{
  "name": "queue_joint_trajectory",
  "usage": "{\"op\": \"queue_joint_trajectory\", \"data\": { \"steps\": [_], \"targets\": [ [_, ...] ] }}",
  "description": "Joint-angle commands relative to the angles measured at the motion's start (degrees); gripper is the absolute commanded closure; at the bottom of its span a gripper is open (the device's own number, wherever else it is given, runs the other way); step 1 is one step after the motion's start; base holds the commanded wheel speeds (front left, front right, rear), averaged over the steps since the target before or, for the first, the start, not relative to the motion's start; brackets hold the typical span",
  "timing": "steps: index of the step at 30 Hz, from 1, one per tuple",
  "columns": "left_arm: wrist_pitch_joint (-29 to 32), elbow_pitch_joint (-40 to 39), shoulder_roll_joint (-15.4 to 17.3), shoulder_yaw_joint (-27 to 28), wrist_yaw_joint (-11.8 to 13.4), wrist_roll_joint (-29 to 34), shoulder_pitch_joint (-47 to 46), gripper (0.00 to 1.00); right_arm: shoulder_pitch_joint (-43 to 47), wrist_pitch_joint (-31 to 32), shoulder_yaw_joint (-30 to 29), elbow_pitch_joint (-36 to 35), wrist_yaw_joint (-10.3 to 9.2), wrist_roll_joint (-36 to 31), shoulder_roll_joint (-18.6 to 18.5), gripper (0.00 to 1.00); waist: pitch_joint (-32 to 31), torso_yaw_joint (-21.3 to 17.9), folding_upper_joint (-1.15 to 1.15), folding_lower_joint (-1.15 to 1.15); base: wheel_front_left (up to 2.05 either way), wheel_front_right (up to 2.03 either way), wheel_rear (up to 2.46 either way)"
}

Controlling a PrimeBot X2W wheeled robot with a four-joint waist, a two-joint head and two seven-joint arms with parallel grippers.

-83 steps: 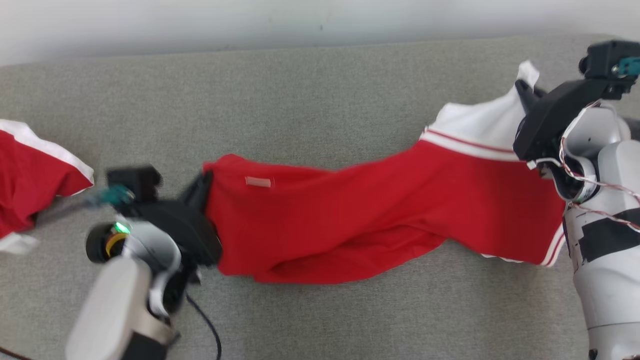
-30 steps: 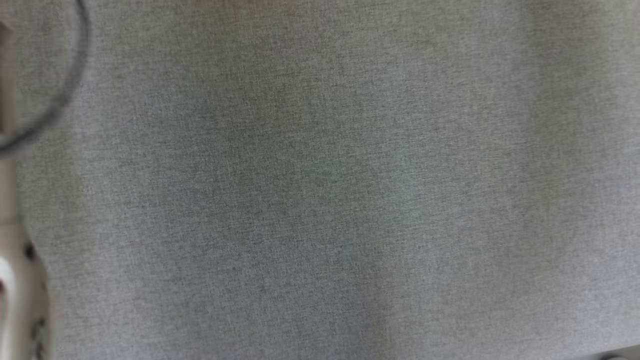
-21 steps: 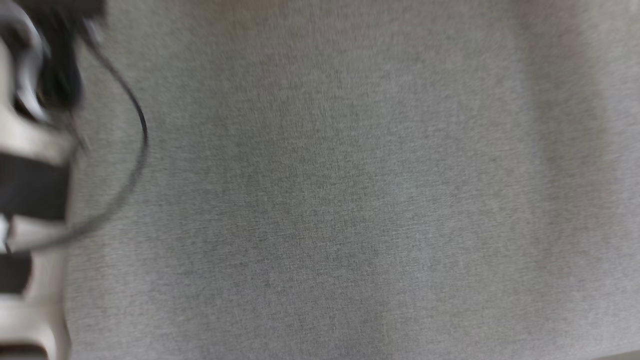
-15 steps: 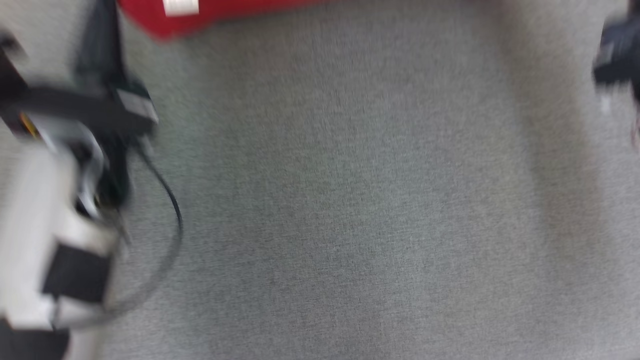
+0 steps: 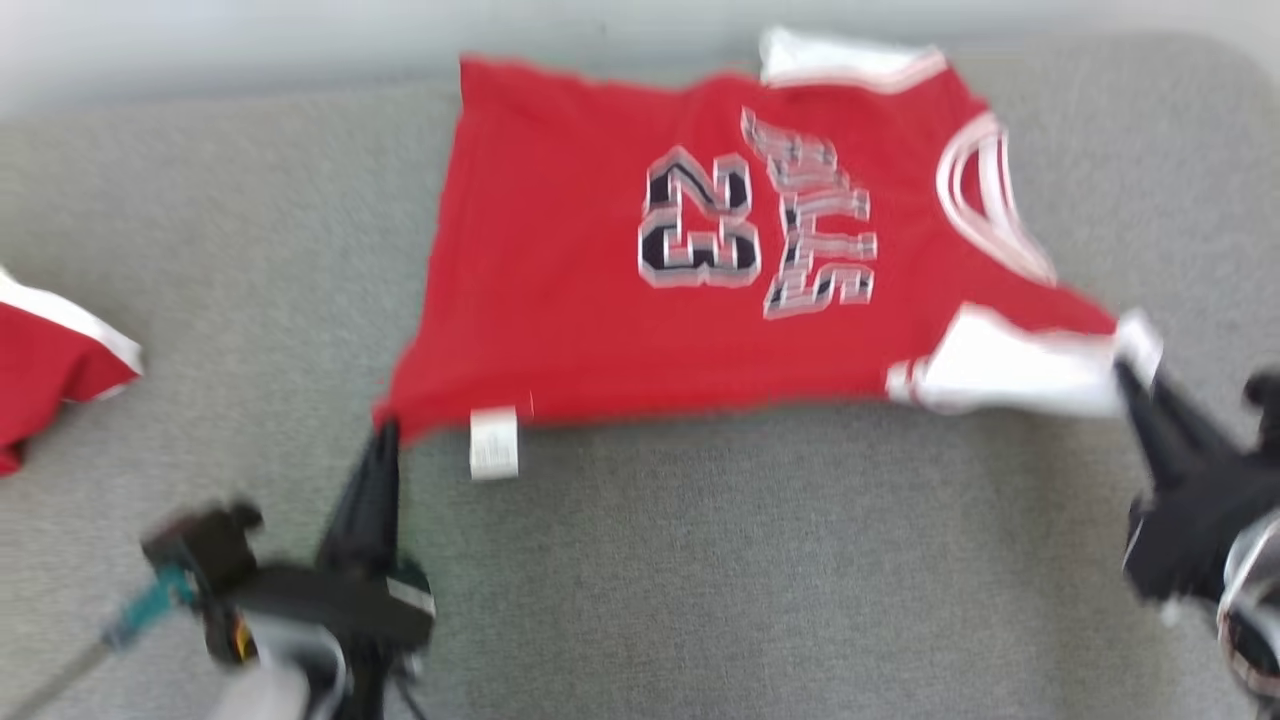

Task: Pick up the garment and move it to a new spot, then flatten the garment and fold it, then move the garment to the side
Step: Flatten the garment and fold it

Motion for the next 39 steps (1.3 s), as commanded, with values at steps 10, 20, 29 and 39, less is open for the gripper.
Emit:
{"op": "queue_joint_trajectory", "data": {
  "steps": [10, 20, 29, 39],
  "targets": [
    [-0.98, -3.29, -0.19, -1.42, 3.4, 0.72, 13.44, 1.0, 13.95, 11.68, -5.24, -8.56, 0.01, -4.74, 7.22, 1.0, -7.79, 2.37, 0.01, 0.02, 0.0, 0.0, 0.0],
    [2.54, -5.16, 1.28, -3.07, 8.08, 0.94, 22.06, 1.0, 19.7, 19.45, -5.55, -8.97, 0.01, -5.47, 7.08, 1.0, -10.43, 3.29, 0.01, 0.02, 0.0, 0.0, 0.0],
    [6.03, -7.01, 3.23, -5.93, 10.44, 2.93, 25.27, 1.0, 24.39, 27.77, -5.97, -11.48, 0.01, -3.89, 7.63, 1.0, -12.06, 3.63, 0.01, 0.02, 0.0, 0.0, 0.0],
    [7.66, -9.89, 3.84, -6.62, 11.76, 4.38, 22.44, 1.0, 20.61, 18.22, -3.21, -11.52, 0.01, -4.21, 4.88, 1.0, -12.54, 3.34, 0.01, 0.02, 0.0, 0.0, 0.0]
  ]
}}
